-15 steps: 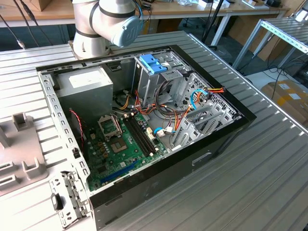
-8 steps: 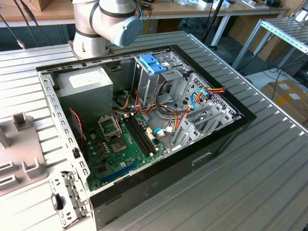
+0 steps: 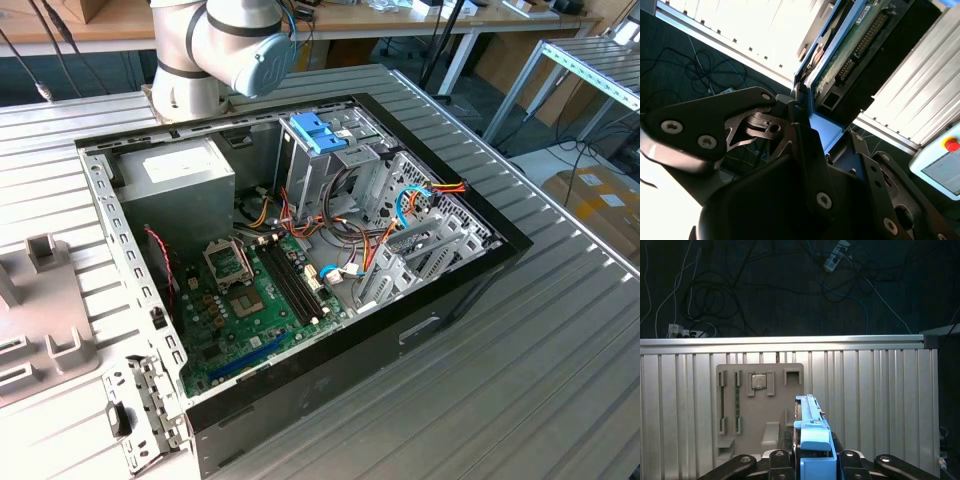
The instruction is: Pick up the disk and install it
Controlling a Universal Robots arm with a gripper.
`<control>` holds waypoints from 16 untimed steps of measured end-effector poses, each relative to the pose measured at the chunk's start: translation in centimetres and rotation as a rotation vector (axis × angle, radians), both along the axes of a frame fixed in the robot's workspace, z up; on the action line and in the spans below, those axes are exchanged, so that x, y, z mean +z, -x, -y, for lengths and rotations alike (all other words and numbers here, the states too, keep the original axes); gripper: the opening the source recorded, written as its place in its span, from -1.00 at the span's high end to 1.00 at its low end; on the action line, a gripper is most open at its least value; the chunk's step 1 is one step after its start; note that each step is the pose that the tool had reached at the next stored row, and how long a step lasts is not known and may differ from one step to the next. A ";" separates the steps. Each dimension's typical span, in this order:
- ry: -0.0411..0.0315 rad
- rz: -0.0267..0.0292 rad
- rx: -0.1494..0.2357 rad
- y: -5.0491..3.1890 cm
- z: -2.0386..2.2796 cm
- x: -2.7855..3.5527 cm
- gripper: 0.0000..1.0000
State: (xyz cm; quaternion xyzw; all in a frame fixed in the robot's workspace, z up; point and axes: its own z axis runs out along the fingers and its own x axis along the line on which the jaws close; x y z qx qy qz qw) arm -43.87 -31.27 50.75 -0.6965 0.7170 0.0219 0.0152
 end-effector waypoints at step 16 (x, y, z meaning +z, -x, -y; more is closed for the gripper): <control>0.0000 0.0000 0.000 -0.37 0.08 0.00 0.26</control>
